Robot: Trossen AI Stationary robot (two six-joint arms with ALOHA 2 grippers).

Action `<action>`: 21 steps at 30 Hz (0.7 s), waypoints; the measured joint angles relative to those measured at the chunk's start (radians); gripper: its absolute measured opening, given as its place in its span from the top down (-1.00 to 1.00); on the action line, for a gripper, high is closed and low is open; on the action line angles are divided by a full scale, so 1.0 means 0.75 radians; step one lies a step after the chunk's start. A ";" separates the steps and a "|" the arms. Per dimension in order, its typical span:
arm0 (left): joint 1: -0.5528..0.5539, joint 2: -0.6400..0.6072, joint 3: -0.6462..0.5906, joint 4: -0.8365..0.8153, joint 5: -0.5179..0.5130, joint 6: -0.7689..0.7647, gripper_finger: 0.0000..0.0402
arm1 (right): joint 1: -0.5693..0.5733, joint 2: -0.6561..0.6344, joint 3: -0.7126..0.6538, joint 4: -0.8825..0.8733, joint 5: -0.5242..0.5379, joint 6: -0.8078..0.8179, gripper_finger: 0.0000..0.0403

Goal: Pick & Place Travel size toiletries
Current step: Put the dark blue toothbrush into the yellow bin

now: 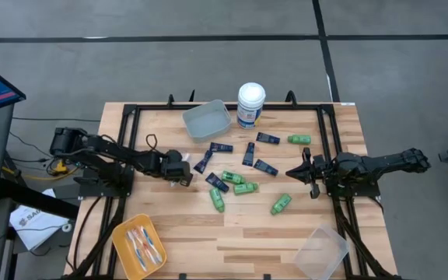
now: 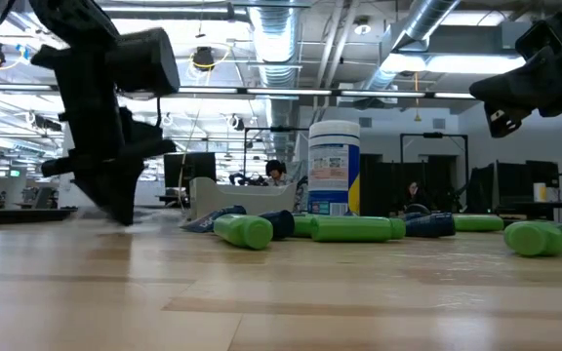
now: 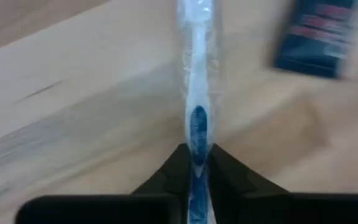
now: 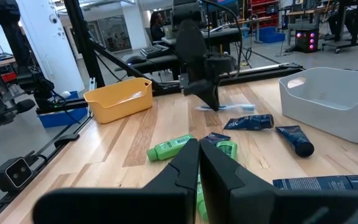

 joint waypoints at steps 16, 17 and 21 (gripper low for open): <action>-0.282 -0.682 0.002 0.048 0.612 0.746 0.87 | 0.000 0.000 0.000 0.000 0.000 0.000 0.97; -0.337 -0.714 0.003 0.049 0.642 0.824 0.86 | 0.000 0.000 0.000 0.000 0.000 0.000 0.97; -0.590 -0.790 0.003 0.049 0.663 1.104 0.81 | 0.000 0.000 0.000 0.000 0.000 0.000 0.97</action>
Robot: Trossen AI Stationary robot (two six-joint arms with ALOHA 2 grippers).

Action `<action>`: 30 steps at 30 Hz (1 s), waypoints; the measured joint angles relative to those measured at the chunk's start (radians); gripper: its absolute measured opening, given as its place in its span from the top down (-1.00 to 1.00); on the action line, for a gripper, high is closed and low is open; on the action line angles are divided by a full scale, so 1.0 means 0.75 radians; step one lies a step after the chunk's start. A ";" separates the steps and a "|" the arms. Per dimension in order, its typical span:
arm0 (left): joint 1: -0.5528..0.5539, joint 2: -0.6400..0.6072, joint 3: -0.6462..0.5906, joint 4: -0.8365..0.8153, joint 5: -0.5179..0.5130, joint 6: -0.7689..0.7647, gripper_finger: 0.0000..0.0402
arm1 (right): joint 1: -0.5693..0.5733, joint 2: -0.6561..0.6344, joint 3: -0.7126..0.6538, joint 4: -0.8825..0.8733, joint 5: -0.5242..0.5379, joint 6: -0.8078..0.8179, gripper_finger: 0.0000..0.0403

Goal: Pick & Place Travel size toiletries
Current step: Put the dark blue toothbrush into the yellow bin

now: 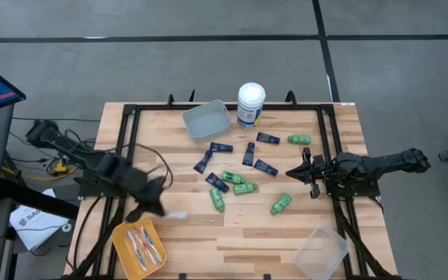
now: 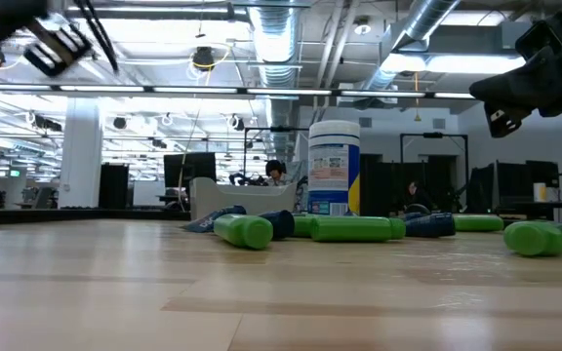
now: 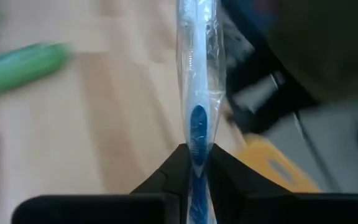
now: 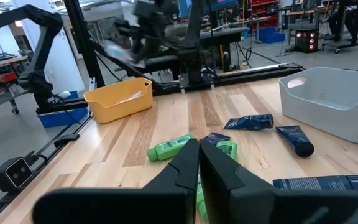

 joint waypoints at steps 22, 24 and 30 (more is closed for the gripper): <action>-0.508 0.392 -0.015 -0.034 -0.012 0.226 0.77 | 0.000 0.000 0.000 0.000 0.000 0.000 0.97; -0.517 0.419 -0.015 -0.034 -0.012 0.226 0.76 | 0.000 0.000 0.000 -0.001 0.000 0.000 0.97; -0.526 0.447 -0.015 -0.034 -0.011 0.222 0.75 | 0.000 0.000 0.000 -0.001 0.000 0.000 0.97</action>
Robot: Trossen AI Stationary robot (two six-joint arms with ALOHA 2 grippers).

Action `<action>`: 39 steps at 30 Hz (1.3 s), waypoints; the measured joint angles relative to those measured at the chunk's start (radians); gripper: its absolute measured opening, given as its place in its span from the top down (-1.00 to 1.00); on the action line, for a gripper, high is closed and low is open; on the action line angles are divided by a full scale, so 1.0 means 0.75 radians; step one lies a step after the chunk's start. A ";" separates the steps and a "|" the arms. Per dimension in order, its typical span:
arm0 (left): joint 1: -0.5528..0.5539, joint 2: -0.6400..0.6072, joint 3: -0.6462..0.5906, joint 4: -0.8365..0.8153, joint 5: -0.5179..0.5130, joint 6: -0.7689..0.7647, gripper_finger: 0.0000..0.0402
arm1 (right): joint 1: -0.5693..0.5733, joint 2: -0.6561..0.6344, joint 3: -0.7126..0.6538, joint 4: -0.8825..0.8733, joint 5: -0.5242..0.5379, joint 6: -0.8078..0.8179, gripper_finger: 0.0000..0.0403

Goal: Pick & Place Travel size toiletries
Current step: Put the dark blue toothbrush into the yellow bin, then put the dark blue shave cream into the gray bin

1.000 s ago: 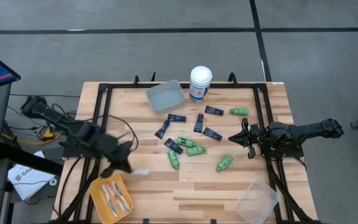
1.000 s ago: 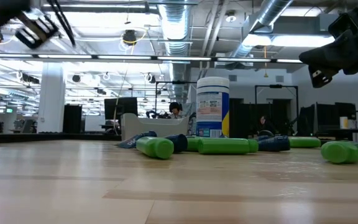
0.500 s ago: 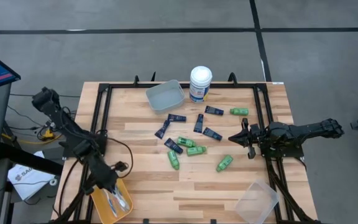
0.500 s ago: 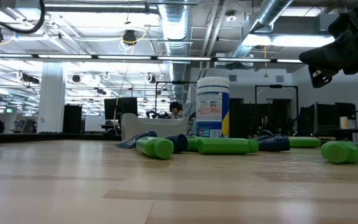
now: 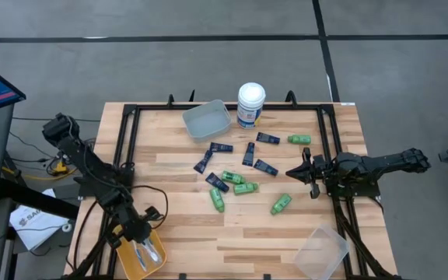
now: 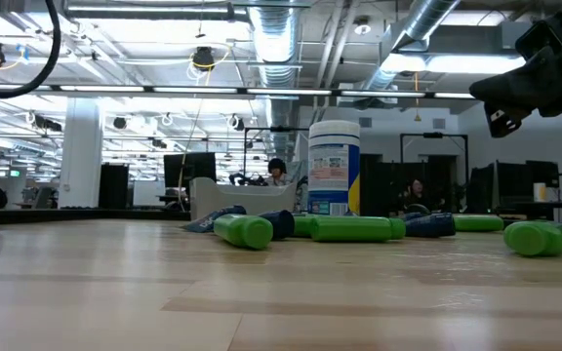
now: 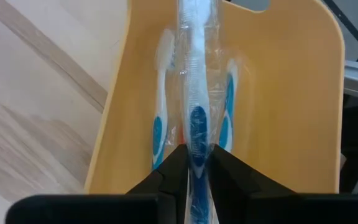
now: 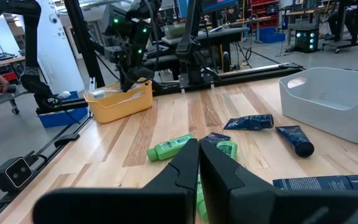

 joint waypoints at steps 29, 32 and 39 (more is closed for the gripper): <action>0.062 -0.187 0.200 0.023 -0.270 -0.299 0.25 | 0.000 0.000 0.000 0.000 0.000 0.000 0.97; 0.110 -0.323 0.259 0.048 -0.546 -0.268 0.50 | 0.000 0.001 0.000 0.001 0.000 0.000 0.97; 0.135 -0.744 0.281 0.282 -0.899 0.088 0.96 | 0.000 0.001 0.000 0.001 0.000 0.000 0.97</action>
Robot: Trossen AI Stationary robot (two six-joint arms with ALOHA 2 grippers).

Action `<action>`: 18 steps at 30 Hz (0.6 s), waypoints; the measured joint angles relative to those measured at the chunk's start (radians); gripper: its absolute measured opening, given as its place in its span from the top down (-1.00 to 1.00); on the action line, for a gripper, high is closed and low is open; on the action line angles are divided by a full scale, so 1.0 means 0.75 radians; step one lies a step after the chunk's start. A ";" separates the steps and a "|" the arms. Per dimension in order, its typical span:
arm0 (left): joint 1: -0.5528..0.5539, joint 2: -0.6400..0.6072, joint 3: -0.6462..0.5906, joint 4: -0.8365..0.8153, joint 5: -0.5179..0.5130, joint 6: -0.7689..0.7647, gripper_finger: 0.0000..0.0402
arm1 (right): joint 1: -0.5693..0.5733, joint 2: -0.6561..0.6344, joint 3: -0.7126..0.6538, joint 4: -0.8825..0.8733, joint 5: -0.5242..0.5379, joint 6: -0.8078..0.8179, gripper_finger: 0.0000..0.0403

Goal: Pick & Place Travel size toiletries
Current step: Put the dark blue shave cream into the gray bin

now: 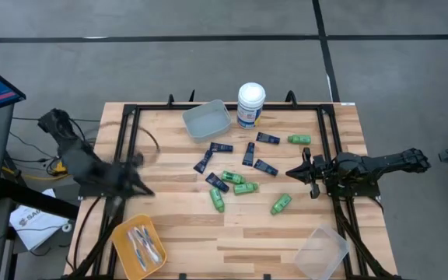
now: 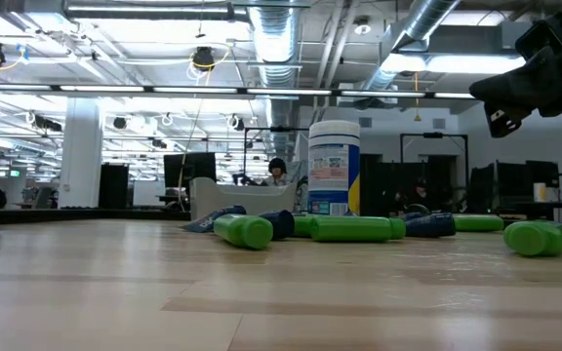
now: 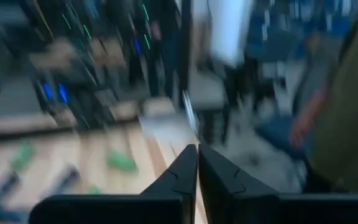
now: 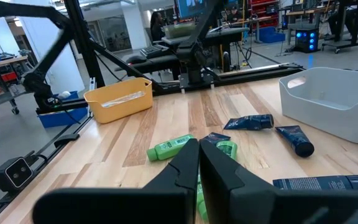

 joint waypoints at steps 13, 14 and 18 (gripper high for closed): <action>0.000 -0.609 -0.150 0.051 0.042 0.249 0.99 | 0.000 0.000 0.000 0.000 0.000 0.000 0.97; 0.000 -0.641 -0.190 0.049 0.042 0.234 0.99 | 0.000 0.000 0.000 0.000 0.000 0.000 0.97; 0.000 -0.741 -0.371 0.059 0.045 0.151 0.99 | 0.000 0.000 0.000 0.000 0.000 0.000 0.97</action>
